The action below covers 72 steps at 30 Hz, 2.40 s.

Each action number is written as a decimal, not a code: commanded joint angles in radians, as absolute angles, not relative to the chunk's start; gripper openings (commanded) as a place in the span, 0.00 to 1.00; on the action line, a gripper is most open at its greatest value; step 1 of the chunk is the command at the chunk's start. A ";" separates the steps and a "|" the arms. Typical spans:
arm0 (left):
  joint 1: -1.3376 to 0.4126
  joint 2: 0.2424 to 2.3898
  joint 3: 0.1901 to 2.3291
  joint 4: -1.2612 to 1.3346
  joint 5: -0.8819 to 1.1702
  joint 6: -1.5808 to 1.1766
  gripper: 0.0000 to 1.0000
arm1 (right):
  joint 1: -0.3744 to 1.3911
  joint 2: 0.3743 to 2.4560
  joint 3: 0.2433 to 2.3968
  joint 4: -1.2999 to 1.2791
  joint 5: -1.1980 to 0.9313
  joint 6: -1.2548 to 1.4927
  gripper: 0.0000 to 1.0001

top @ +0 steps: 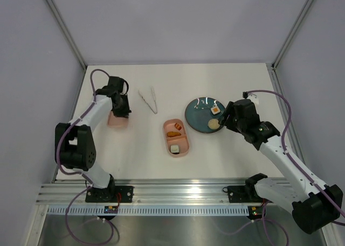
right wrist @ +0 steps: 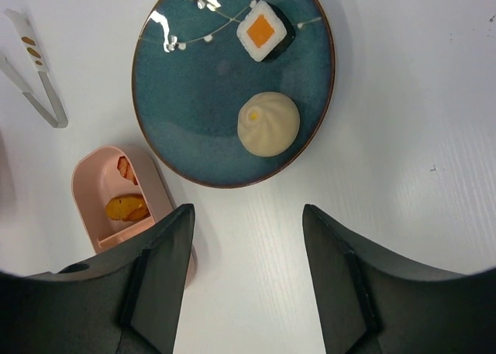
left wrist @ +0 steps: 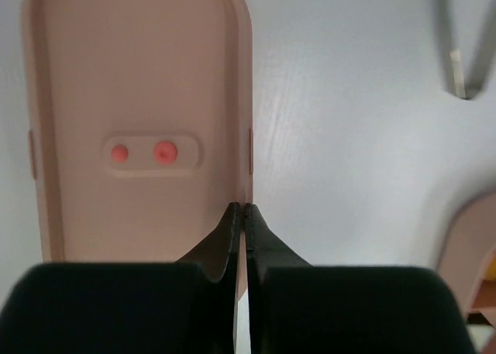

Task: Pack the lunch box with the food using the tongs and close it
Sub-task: Pick up the box lid from the center of the board.

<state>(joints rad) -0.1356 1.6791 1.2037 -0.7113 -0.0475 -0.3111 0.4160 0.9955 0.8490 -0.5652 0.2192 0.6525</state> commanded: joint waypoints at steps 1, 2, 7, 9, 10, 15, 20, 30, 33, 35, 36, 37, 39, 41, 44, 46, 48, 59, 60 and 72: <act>-0.141 1.548 1.223 -0.701 0.075 -0.321 0.00 | 0.410 1.002 0.862 -0.532 0.181 0.660 0.66; -0.141 1.522 1.221 -0.703 0.104 -0.324 0.00 | 0.408 1.009 0.864 -0.528 0.172 0.663 0.66; -0.141 1.459 1.198 -0.693 0.190 -0.339 0.00 | 0.408 1.038 0.890 -0.511 0.126 0.661 0.66; -0.140 1.433 1.187 -0.681 0.230 -0.344 0.00 | 0.410 1.055 0.896 -0.489 0.091 0.663 0.66; -0.140 1.427 1.178 -0.677 0.239 -0.347 0.00 | 0.408 1.066 0.897 -0.480 0.078 0.669 0.66; -0.140 1.385 1.147 -0.641 0.320 -0.371 0.00 | 0.411 1.103 0.897 -0.414 0.006 0.701 0.66; -0.140 1.341 1.120 -0.611 0.379 -0.403 0.00 | 0.466 1.164 0.926 -0.356 -0.049 0.738 0.66; -0.150 1.278 1.060 -0.537 0.440 -0.457 0.00 | 0.630 1.459 1.147 -0.226 -0.095 0.957 0.67; -0.150 1.269 1.057 -0.534 0.445 -0.460 0.00 | 0.652 1.583 1.236 -0.152 -0.164 1.037 0.67; -0.152 1.262 1.054 -0.531 0.451 -0.463 0.00 | 0.666 1.676 1.334 -0.170 -0.153 1.057 0.67; -0.153 1.258 1.054 -0.528 0.451 -0.463 0.00 | 0.672 1.704 1.362 -0.172 -0.158 1.077 0.67; -0.153 1.256 1.054 -0.526 0.454 -0.465 0.00 | 0.673 1.762 1.393 -0.175 -0.185 1.089 0.68; -0.155 1.253 1.052 -0.528 0.457 -0.465 0.00 | 0.676 1.814 1.469 -0.176 -0.202 1.121 0.68; -0.156 1.250 1.051 -0.528 0.459 -0.465 0.00 | 0.686 1.890 1.556 -0.204 -0.222 1.129 0.69; -0.156 1.246 1.048 -0.526 0.460 -0.465 0.00 | 0.696 1.979 1.644 -0.206 -0.276 1.163 0.70; -0.156 1.246 1.045 -0.526 0.463 -0.463 0.00 | 0.703 2.031 1.690 -0.203 -0.302 1.183 0.70; -0.158 1.244 1.043 -0.528 0.463 -0.460 0.00 | 0.716 2.058 1.719 -0.206 -0.311 1.186 0.70; -0.160 1.235 1.035 -0.532 0.465 -0.457 0.00 | 0.773 2.183 1.847 -0.256 -0.330 1.173 0.66; -0.158 1.233 1.037 -0.534 0.465 -0.457 0.00 | 0.776 2.184 1.845 -0.255 -0.330 1.175 0.63; -0.158 1.218 1.046 -0.572 0.459 -0.422 0.00 | 0.781 2.137 1.807 -0.251 -0.284 1.137 0.00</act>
